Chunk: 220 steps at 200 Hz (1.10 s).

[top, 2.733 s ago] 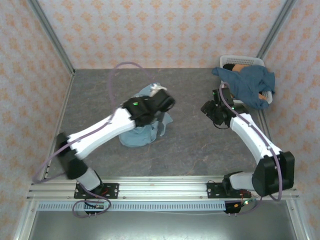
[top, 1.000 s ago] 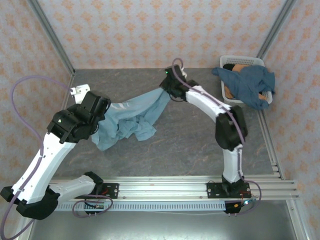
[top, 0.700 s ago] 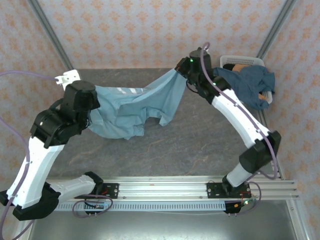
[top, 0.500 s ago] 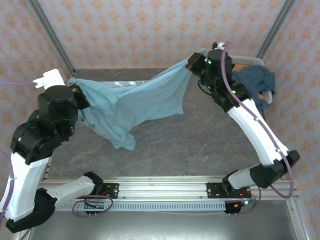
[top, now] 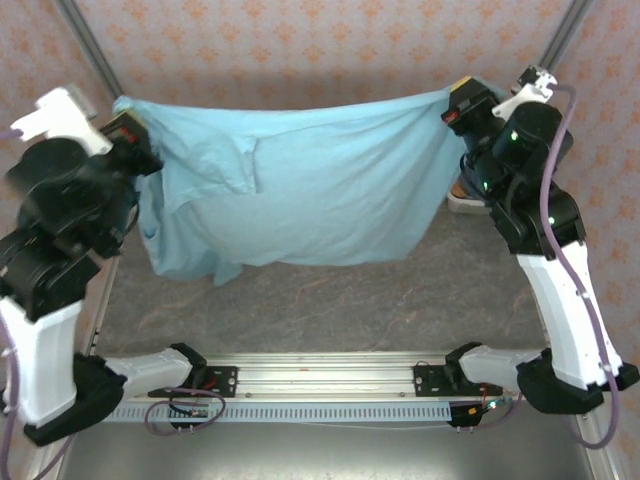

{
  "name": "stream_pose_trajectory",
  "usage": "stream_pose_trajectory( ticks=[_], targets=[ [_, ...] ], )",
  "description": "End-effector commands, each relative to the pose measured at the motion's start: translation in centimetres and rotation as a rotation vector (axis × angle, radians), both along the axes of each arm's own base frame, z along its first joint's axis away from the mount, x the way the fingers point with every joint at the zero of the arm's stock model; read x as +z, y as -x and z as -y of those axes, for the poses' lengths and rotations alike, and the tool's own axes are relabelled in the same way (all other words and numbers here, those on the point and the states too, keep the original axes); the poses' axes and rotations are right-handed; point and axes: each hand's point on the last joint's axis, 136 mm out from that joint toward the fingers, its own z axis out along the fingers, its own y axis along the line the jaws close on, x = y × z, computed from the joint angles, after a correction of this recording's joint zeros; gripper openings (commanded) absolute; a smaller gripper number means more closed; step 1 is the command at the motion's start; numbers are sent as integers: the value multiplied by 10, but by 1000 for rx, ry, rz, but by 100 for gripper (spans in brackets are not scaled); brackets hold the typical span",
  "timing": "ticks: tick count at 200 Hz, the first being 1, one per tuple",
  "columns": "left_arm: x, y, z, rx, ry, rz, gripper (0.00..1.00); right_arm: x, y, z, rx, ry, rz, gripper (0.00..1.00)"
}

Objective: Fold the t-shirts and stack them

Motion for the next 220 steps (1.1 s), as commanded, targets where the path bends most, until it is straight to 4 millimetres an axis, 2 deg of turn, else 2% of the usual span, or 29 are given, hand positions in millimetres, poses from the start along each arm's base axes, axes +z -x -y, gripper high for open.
stream_pose_trajectory(
  ticks=[1,15,30,45,49,50,53,57,66,75,88,106,119,130,131,138,141,142,147,164,181,200,220],
  targets=[
    [-36,-62,9,74,-56,-141,0,-48,-61,1,-39,33,-142,0],
    [-69,-109,8,89,-20,-233,0,-79,-104,1,-44,40,-216,0],
    [-112,-163,6,86,20,-332,0,-121,-153,1,-49,57,-312,0],
    [-162,-222,11,27,57,-435,0,-173,-199,1,-43,79,-438,0],
    [-176,-236,12,15,93,-459,0,-188,-210,0,-42,88,-475,4],
    [-176,-238,13,9,98,-460,1,-191,-212,0,-41,90,-482,6],
    [-197,-252,14,2,102,-507,6,-202,-219,0,-41,97,-509,10],
    [-205,-262,15,-12,109,-526,16,-215,-227,-1,-38,108,-540,17],
    [-235,-285,18,-28,114,-595,38,-240,-241,-3,-29,135,-595,29],
    [-250,-297,18,-32,108,-629,48,-262,-250,-5,-22,149,-643,38],
    [-263,-301,16,-18,97,-658,58,-279,-253,-8,-6,149,-688,45],
    [-279,-283,9,29,61,-750,61,-289,-244,-12,8,141,-721,49],
    [-291,-254,-2,88,13,-837,61,-292,-228,-14,14,128,-736,50],
    [-310,-222,-9,124,22,-911,61,-296,-210,-17,23,104,-745,50],
    [-308,-220,-9,123,26,-906,61,-296,-208,-18,23,102,-747,50],
    [-328,-195,-11,138,49,-965,60,-300,-193,-20,28,89,-756,50],
    [-342,-186,-12,146,53,-1004,60,-302,-186,-21,27,87,-763,50],
    [-334,-182,-13,146,61,-987,60,-303,-184,-21,28,86,-765,50],
    [-344,-161,-14,149,72,-1023,59,-304,-173,-23,29,82,-770,50],
    [-385,-102,-15,152,107,-1152,56,-327,-131,-33,57,66,-836,49],
    [-418,-50,-27,174,123,-1266,55,-351,-82,-45,96,68,-918,48],
    [-447,-10,-51,223,200,-1352,55,-385,-27,-53,130,44,-1037,48],
    [-476,8,-67,248,358,-1393,51,-421,22,-61,170,6,-1131,48]
  ],
)
